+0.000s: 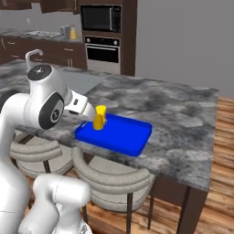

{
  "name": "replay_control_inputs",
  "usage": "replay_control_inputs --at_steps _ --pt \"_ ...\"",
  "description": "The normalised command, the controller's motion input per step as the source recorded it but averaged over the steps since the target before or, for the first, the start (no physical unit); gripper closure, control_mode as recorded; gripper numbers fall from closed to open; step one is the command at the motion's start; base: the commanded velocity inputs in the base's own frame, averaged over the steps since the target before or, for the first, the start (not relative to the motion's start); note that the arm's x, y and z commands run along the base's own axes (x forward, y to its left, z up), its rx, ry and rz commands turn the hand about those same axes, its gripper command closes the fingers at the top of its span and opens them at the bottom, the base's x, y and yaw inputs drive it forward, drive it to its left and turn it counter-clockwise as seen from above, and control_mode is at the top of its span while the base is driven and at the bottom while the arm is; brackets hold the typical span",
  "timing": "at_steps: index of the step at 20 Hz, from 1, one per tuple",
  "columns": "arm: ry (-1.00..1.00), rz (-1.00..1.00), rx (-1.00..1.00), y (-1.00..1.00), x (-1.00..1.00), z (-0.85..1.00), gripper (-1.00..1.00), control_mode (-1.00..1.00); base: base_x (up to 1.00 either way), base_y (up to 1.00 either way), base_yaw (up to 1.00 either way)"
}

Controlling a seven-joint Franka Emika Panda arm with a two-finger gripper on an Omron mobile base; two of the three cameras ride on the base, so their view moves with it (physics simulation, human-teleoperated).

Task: There is a tray on the dining counter. Grab the cup, mug, and pitcher and place them on the tray. The pitcher may be placed next to the tray if it cannot fit the tray.

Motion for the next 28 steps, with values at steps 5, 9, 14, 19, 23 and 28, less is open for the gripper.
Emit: replay_control_inputs --at_steps 5,9,14,19,23,28 --pt "0.00 0.00 0.00 0.00 0.00 0.00 -1.00 1.00 -0.73 -0.82 -0.20" --pt "0.00 0.00 0.00 0.00 0.00 0.00 -1.00 1.00 -1.00 -0.04 0.06" --pt "0.00 0.00 0.00 0.00 0.00 0.00 -1.00 1.00 -0.90 -0.42 -0.05" --pt "0.00 0.00 0.00 0.00 0.00 0.00 -1.00 1.00 -0.22 -0.99 -0.49" --pt "0.00 0.00 0.00 0.00 0.00 0.00 -1.00 1.00 0.01 -1.00 -0.32" --pt "0.00 0.00 0.00 0.00 0.00 0.00 -1.00 1.00 0.15 -1.00 -0.06"
